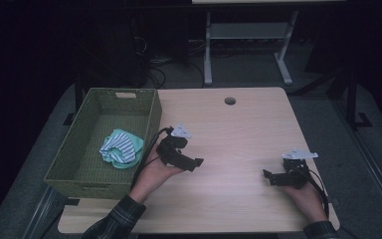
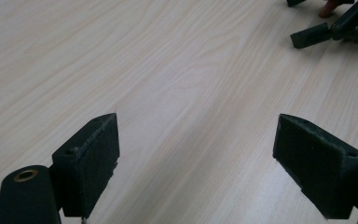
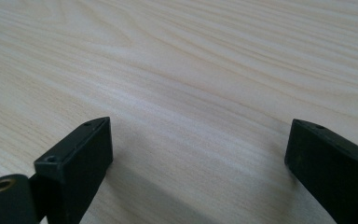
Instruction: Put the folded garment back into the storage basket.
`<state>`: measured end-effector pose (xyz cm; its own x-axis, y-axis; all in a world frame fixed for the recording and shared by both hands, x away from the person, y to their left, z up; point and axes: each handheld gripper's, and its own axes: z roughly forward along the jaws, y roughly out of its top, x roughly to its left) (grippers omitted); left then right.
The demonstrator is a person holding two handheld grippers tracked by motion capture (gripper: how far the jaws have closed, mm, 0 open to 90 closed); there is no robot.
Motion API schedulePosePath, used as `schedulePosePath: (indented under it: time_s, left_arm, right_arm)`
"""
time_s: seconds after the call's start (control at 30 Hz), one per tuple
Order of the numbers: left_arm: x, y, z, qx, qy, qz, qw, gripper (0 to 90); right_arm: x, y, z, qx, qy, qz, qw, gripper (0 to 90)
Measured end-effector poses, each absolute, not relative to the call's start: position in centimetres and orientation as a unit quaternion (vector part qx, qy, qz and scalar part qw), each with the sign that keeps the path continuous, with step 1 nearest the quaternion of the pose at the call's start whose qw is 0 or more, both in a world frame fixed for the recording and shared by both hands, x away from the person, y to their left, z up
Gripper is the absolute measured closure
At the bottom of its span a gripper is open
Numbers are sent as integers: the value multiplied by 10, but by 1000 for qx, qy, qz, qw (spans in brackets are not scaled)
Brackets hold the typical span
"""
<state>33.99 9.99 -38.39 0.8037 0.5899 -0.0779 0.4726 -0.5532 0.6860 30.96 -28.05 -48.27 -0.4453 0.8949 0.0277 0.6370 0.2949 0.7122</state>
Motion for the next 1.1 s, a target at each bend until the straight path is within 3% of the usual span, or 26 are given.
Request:
schedulePosePath:
  time_s: [0.57, 0.8, 1.1]
  left_arm:
    - [345, 82, -444, 887, 305, 99, 332, 139]
    - [349, 80, -464, 897, 313, 82, 302, 136]
    - [343, 82, -470, 891, 296, 111, 326, 126]
  right_arm:
    - [310, -280, -483, 489, 782, 335, 192, 71]
    - [309, -280, -483, 488, 782, 335, 191, 71]
    - [309, -280, -483, 487, 783, 335, 191, 71]
